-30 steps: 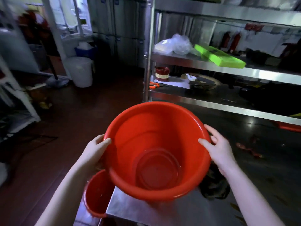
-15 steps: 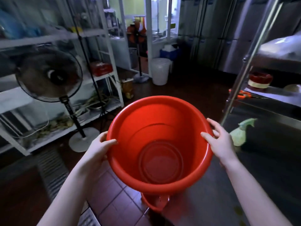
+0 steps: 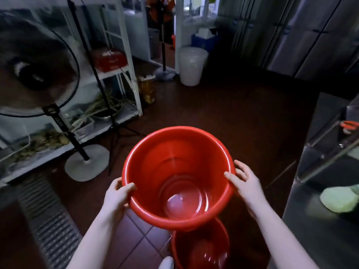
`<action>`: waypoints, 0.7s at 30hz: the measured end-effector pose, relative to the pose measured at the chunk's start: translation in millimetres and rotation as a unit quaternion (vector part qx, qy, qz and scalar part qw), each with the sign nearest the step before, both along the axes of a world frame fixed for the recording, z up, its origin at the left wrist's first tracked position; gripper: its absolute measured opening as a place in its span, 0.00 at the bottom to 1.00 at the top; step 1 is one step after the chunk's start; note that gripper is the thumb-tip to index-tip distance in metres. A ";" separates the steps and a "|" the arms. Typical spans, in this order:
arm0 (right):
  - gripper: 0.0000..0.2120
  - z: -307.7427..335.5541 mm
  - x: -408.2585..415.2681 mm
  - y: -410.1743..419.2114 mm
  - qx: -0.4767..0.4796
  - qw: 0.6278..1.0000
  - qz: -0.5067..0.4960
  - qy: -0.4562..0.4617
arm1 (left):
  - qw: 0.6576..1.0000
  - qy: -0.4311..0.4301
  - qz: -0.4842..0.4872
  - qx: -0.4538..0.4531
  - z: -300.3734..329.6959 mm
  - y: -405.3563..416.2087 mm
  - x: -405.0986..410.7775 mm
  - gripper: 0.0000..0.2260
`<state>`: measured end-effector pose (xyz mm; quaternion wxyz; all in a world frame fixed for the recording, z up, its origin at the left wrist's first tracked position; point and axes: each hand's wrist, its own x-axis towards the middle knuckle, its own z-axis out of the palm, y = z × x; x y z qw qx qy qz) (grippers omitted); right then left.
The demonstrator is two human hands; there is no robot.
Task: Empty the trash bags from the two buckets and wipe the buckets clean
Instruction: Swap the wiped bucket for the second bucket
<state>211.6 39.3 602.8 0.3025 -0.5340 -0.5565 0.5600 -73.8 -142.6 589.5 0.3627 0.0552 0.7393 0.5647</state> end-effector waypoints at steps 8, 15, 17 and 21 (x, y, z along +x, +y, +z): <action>0.37 -147.9 -71.7 37.8 -0.202 0.972 -0.096 -0.067 | 0.995 -0.023 0.051 -0.077 -127.3 106.0 -27.6 0.18; 0.40 -323.8 -99.6 111.1 -0.176 0.957 -0.134 -0.188 | 0.987 -0.090 0.063 -0.114 -286.9 179.6 -49.8 0.17; 0.39 -375.5 -96.9 129.8 -0.168 0.954 -0.140 -0.203 | 0.985 -0.119 0.058 -0.110 -333.8 201.2 -53.0 0.16; 0.36 -458.1 -84.3 164.5 -0.169 0.945 -0.166 -0.226 | 0.980 -0.158 0.028 -0.119 -416.1 247.6 -48.0 0.16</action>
